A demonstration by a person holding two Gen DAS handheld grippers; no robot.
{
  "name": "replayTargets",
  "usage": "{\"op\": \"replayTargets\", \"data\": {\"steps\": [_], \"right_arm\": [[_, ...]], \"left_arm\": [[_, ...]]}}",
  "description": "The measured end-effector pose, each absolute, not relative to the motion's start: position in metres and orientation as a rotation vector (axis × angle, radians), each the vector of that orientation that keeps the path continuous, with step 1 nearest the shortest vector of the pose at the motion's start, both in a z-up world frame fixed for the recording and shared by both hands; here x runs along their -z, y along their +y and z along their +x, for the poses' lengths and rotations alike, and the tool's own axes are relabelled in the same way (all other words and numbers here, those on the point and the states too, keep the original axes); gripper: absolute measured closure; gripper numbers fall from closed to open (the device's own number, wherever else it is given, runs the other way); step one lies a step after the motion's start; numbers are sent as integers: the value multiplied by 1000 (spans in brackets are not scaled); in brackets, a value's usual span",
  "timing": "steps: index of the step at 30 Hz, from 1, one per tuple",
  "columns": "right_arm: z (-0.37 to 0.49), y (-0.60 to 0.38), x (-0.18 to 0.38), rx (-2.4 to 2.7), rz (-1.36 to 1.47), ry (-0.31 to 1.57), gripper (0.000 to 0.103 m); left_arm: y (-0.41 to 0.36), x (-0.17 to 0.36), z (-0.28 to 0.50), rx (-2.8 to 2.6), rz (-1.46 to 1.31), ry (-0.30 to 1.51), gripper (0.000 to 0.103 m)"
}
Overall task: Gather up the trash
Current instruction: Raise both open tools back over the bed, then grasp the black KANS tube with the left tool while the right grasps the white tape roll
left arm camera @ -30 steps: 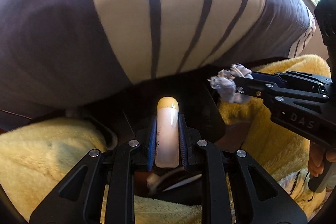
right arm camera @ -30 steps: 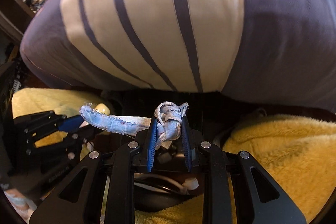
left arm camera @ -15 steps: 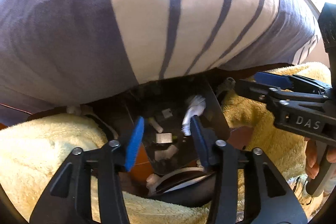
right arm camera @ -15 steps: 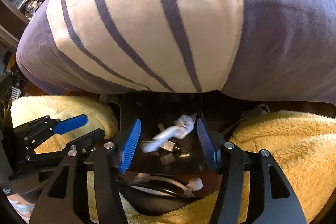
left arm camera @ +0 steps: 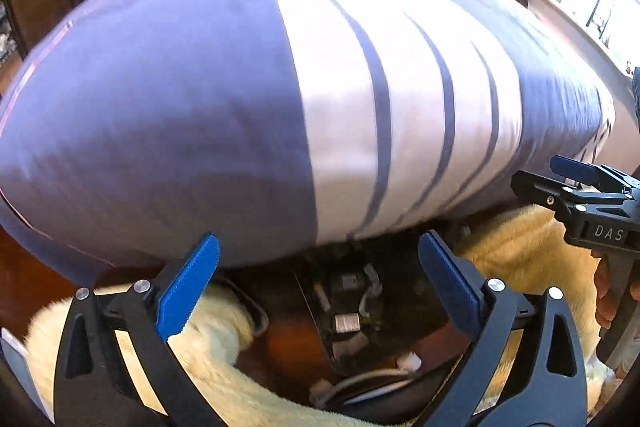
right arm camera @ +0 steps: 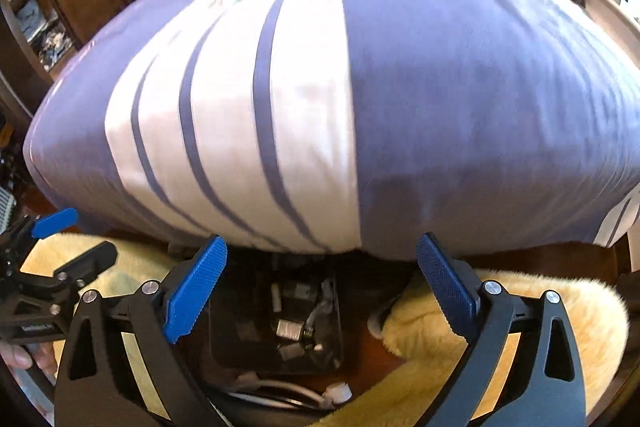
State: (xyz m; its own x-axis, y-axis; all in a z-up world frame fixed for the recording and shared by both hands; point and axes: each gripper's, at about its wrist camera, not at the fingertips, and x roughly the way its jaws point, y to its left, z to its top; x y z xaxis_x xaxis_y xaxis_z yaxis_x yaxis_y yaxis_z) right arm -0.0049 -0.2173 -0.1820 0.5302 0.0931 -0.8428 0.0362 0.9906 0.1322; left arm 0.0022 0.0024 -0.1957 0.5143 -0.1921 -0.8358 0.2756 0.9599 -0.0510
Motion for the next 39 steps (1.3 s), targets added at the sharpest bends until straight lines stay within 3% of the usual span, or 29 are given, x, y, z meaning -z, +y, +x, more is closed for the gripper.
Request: {"op": "replayTargets", "data": {"steps": [12,26,33,39], "right_arm": [[58,-235,125,13,113,867,7],[195,-277,127,35,193,881,8],[260,-267,146,-7,205,934,38],[294,-254,153,-18,216,947,40]], "left_arm": [[-8,131,59,244,122,841,8],[-58,132,178,320,108,884,12],[-83,150,232,344,118,939,32],[-96,159,258,367,112,960,40]]}}
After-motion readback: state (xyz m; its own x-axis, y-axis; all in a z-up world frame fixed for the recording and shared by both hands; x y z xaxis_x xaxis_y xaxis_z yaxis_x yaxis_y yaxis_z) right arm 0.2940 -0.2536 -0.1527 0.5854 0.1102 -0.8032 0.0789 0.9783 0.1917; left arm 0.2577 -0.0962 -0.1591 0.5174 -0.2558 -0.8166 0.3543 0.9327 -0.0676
